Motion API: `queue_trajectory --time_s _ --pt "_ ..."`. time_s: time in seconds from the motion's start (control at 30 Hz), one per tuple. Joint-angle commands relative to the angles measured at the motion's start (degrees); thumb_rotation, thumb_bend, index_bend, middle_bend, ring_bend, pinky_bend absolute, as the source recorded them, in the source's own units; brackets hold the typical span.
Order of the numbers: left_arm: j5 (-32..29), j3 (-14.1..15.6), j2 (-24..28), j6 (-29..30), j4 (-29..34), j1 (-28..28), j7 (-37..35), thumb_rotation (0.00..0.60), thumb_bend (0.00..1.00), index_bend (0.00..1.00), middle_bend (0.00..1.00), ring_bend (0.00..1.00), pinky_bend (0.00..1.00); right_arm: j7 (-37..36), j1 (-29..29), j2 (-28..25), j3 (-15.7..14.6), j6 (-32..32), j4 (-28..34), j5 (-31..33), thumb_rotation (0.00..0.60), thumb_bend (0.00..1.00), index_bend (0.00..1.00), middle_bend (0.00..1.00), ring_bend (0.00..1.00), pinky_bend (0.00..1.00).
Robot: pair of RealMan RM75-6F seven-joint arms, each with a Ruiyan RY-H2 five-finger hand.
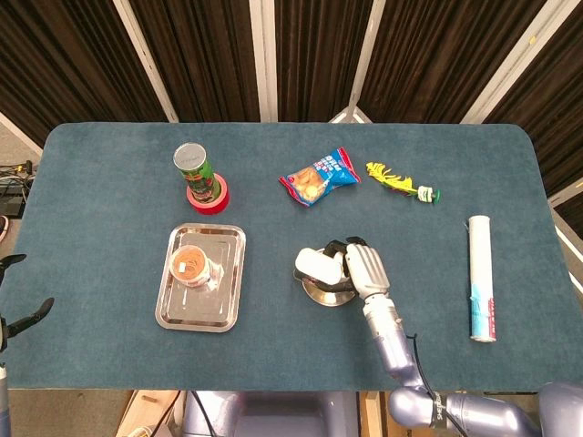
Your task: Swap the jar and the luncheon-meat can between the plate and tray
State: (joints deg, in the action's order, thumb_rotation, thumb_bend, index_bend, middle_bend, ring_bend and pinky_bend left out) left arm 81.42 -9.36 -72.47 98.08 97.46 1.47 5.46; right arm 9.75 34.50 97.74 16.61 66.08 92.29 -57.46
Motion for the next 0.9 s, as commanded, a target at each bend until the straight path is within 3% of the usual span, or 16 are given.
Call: queue_trajectory --time_s 0.03,0.4,0.53,0.7,0.9 --pt "0.05 -0.14 -0.06 0.15 -0.05 -0.05 0.03 0.6 0.17 0.3 0.0 0.0 0.08 -1.39 -0.58 -0.8 -0.5 -0.9 -0.87 -0.51 0.6 0.26 0.72 0.71 0.74 0.2" --pt "0.41 -0.17 -0.27 0.1 -0.23 -0.18 0.37 0.6 0.17 0.3 0.0 0.0 0.08 -4.42 -1.44 -1.31 -1.31 -2.51 -4.06 -1.61 0.6 0.26 0.72 0.71 0.72 0.2" --pt "0.44 -0.28 -0.28 0.16 -0.26 -0.24 0.39 0.6 0.17 0.3 0.0 0.0 0.08 -5.14 -1.49 -1.61 -1.75 -3.75 -4.79 -1.8 0.6 0.26 0.69 0.7 0.65 0.12" --pt "0.38 -0.38 -0.25 0.09 -0.24 -0.31 0.4 0.6 0.17 0.32 0.0 0.0 0.08 -5.16 -1.36 -2.63 -2.64 -5.53 -4.78 -2.39 0.6 0.24 0.45 0.54 0.44 0.02" --pt "0.04 -0.47 -0.14 -0.32 -0.12 -0.31 0.52 0.6 0.17 0.33 0.0 0.0 0.08 -4.61 -1.03 -4.26 -3.16 -7.24 -3.71 -2.61 0.6 0.16 0.15 0.24 0.22 0.0"
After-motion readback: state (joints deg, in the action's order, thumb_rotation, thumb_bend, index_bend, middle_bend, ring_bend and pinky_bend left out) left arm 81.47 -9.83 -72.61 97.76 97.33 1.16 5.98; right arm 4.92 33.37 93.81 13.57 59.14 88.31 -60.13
